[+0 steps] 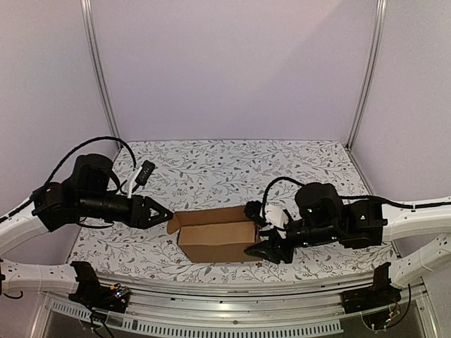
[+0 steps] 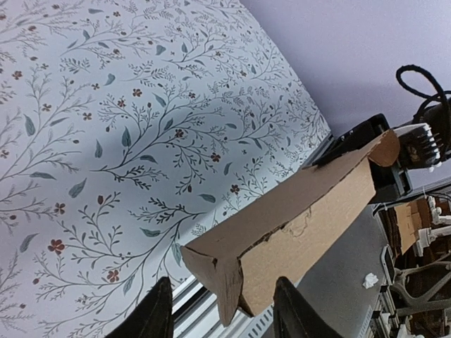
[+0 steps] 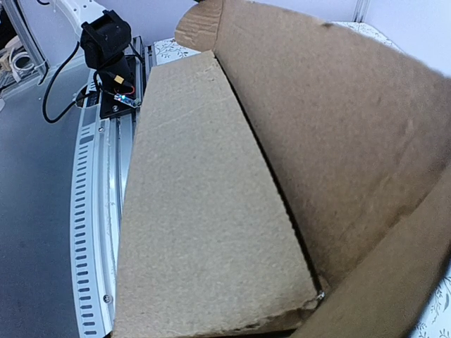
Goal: Fold the paper box
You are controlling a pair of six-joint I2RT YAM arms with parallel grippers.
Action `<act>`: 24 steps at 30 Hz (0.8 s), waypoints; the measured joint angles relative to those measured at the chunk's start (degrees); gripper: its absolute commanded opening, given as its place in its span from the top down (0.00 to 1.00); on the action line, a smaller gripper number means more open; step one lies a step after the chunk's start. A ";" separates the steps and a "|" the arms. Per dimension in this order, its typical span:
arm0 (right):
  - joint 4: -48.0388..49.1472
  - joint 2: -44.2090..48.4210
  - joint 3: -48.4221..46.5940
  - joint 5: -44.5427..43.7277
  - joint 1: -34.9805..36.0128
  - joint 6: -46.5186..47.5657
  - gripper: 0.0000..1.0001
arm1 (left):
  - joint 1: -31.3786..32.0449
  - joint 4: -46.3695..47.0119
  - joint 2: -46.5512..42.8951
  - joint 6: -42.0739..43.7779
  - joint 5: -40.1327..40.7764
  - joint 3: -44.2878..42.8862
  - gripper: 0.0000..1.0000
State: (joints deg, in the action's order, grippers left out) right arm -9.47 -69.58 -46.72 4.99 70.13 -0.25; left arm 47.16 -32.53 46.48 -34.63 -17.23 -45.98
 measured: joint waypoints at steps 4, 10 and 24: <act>1.27 -1.01 0.09 -0.22 -0.15 -0.66 0.66 | 0.48 0.09 2.03 0.50 1.79 0.02 0.68; 2.78 -2.38 0.28 -0.33 -0.15 -0.98 0.66 | 2.34 0.31 5.66 0.90 4.09 0.02 0.85; 6.32 -3.10 3.37 -3.21 -0.15 -2.62 0.71 | 6.58 0.68 11.13 1.44 10.95 -0.98 1.00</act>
State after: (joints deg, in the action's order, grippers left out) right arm -3.16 -72.69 -43.35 1.78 69.97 -2.87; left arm 53.74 -31.86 57.60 -33.19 -6.28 -46.96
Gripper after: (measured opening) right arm 0.522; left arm 0.009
